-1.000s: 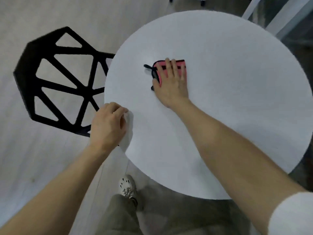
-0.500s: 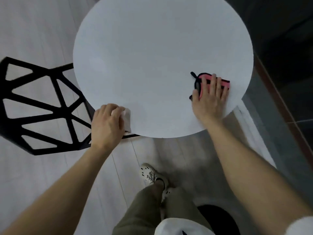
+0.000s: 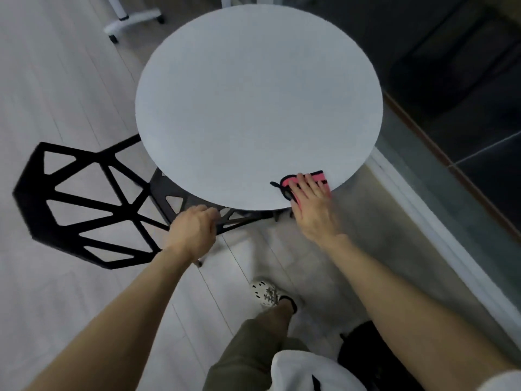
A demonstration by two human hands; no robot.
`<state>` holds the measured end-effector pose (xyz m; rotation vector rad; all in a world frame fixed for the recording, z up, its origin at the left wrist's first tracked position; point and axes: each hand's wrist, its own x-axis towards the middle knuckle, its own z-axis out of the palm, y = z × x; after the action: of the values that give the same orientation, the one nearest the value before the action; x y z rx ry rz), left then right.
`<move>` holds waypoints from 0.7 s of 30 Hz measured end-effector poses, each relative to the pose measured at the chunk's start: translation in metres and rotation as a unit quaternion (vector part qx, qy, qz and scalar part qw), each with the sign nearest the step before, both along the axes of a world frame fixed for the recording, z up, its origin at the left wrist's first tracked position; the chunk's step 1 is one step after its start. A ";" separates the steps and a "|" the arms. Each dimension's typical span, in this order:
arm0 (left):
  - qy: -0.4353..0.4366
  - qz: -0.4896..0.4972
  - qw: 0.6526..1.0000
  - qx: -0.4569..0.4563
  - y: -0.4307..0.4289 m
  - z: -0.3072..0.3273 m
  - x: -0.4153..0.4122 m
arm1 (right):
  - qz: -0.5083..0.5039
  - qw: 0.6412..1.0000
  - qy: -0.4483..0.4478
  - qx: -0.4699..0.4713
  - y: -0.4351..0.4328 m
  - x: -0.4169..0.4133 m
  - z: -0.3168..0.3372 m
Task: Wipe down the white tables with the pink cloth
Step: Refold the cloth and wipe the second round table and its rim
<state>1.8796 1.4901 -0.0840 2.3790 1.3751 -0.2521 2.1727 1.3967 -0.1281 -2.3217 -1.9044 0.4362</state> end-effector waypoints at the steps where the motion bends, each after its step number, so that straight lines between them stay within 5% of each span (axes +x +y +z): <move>1: 0.003 -0.024 0.999 -0.041 -0.006 0.008 0.003 | -0.025 0.999 0.038 -0.017 -0.008 -0.003 0.011; 4: -0.069 -0.039 0.992 -0.096 -0.028 0.032 0.008 | -0.139 0.960 0.234 -0.065 -0.028 -0.024 0.056; 7: -0.184 -0.014 0.977 -0.108 -0.042 0.058 0.004 | -0.220 0.911 0.334 -0.100 -0.050 -0.055 0.093; 9: -0.254 0.039 0.943 -0.209 -0.042 0.077 -0.001 | -0.239 0.874 0.409 -0.109 -0.057 -0.079 0.117; 12: -0.322 0.090 0.858 -0.391 -0.028 0.092 -0.013 | -0.305 0.753 0.581 -0.056 -0.054 -0.110 0.144; 14: -0.337 0.095 0.834 -0.427 -0.016 0.095 -0.021 | -0.387 0.655 0.647 -0.056 -0.053 -0.125 0.154; 17: -0.363 0.172 0.813 -0.421 0.010 0.090 -0.030 | -0.400 0.646 0.644 -0.089 -0.055 -0.148 0.160; 21: -0.344 0.193 0.827 -0.401 0.050 0.098 -0.046 | -0.485 0.630 0.603 0.068 -0.028 -0.182 0.164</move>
<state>1.8340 1.5397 0.0141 1.2578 1.0465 0.1280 1.9905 1.3690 0.0358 -1.6560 -0.0037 1.1501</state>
